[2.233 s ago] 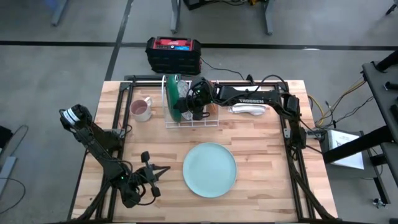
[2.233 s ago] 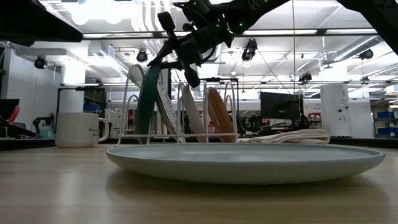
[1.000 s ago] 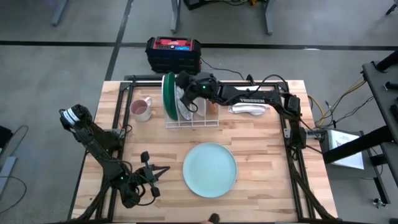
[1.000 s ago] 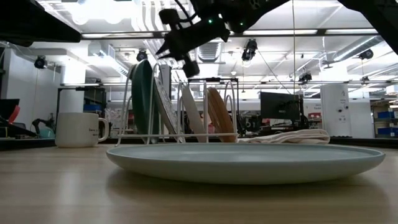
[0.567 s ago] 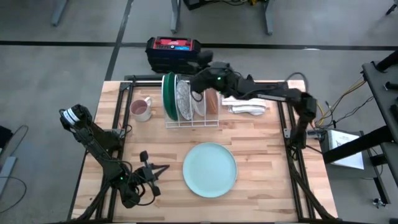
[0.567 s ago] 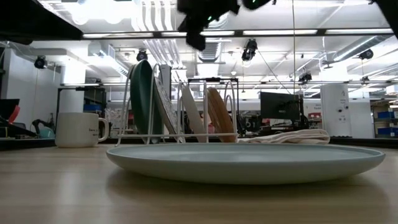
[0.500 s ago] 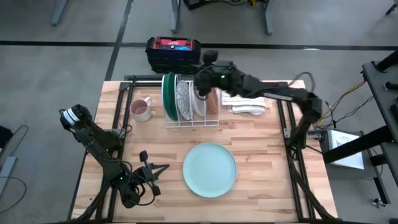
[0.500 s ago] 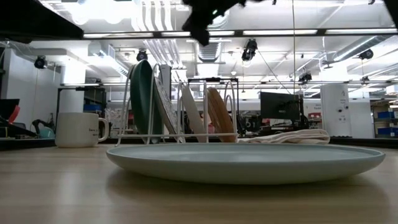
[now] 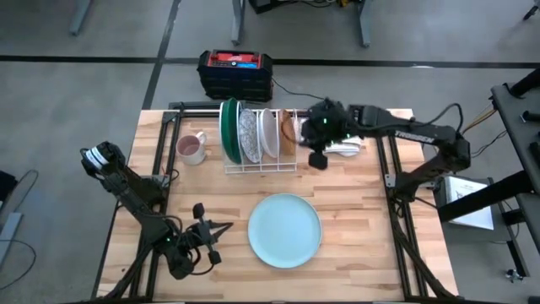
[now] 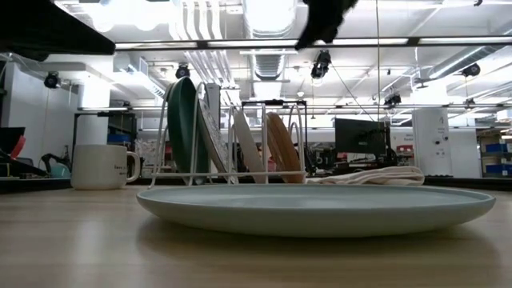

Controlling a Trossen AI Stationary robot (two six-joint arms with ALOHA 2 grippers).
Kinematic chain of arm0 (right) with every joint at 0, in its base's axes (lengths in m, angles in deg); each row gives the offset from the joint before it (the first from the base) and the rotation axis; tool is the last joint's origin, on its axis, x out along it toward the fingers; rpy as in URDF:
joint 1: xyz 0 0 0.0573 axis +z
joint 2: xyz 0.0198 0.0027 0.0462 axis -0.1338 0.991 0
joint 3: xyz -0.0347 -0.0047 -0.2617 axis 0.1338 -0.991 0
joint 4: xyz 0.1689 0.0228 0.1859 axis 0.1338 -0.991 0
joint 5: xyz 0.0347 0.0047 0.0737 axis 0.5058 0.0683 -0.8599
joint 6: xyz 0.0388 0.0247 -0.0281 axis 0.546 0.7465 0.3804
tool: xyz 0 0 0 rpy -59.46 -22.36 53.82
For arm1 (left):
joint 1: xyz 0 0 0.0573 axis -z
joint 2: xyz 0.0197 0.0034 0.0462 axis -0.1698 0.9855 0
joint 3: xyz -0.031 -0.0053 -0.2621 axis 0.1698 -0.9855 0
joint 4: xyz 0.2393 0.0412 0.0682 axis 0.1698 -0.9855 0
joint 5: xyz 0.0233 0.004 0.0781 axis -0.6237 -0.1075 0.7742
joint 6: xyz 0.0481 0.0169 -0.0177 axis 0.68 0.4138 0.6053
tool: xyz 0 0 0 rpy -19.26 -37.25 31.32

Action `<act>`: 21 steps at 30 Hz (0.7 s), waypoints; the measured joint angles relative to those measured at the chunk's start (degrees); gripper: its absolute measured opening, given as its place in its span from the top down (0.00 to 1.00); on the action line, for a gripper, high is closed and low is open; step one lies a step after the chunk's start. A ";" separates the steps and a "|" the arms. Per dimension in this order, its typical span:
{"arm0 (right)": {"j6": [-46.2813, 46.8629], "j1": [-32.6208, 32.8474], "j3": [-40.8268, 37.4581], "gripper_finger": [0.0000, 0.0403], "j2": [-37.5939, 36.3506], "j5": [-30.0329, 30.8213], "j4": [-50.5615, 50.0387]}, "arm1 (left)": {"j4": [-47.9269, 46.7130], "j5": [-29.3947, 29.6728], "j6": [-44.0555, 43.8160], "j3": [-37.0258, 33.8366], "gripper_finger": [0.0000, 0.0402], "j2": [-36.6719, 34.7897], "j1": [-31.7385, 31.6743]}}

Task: Sort dishes
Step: Put the blue plate into the dishwasher rack

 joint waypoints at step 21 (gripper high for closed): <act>18.84 3.45 -35.00 1.00 -7.91 0.22 22.04 | 11.99 -10.22 -4.16 0.00 1.00 8.80 -3.46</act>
